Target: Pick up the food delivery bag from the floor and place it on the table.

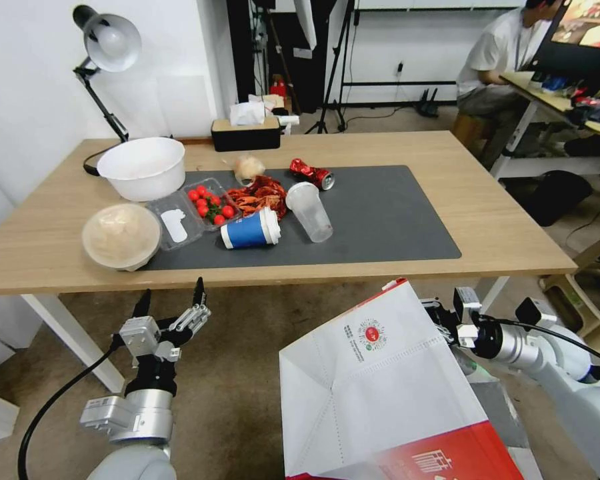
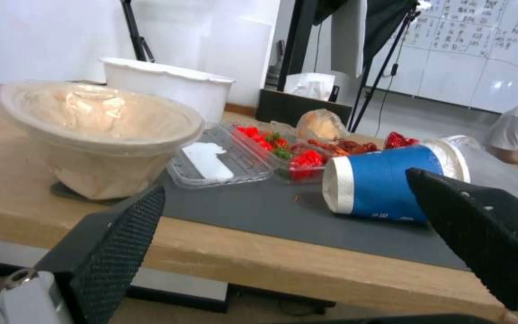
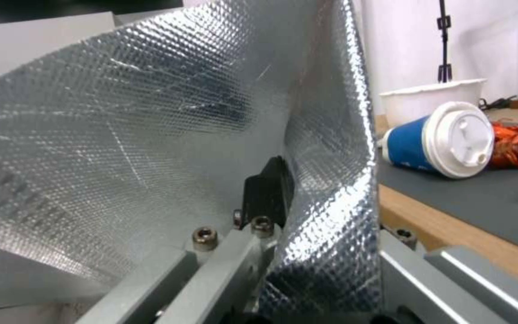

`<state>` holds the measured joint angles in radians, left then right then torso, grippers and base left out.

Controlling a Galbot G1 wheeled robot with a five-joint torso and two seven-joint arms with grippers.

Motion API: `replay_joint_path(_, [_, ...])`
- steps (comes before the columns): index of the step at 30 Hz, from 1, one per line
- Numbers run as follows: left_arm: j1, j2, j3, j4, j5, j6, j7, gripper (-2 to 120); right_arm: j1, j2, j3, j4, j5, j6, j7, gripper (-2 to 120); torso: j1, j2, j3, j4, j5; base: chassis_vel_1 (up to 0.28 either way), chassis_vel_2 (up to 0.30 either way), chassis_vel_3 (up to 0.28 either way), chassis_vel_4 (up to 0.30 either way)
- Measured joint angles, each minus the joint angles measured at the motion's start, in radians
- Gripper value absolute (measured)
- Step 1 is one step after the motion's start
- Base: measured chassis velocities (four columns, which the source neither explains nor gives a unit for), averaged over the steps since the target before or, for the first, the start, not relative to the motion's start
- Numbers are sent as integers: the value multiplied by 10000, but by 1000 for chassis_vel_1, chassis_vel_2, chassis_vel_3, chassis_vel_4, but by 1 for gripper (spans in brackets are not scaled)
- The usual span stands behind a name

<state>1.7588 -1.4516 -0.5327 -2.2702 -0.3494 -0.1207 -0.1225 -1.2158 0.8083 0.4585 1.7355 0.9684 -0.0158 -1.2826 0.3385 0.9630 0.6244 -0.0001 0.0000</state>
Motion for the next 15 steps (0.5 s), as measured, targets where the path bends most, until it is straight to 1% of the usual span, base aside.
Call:
replay_joint_path(5, [-6, 5, 1, 0, -11, 0, -1, 100, -7, 6, 2, 2, 1, 1, 2, 0, 74, 175, 101, 0, 0, 0, 0, 0, 0])
replay_joint_path(11, [-15, 10, -6, 7, -21, 21, -5, 100, -10, 9, 3, 3, 4, 3, 3, 0, 219, 495, 274, 2, 0, 0, 0, 0, 0])
replay_joint_path(15, [-3, 8, -5, 14, -29, 33, -3, 100, -9, 8, 3, 0, 6, 5, 3, 0, 302, 687, 381, -3, 0, 0, 0, 0, 0])
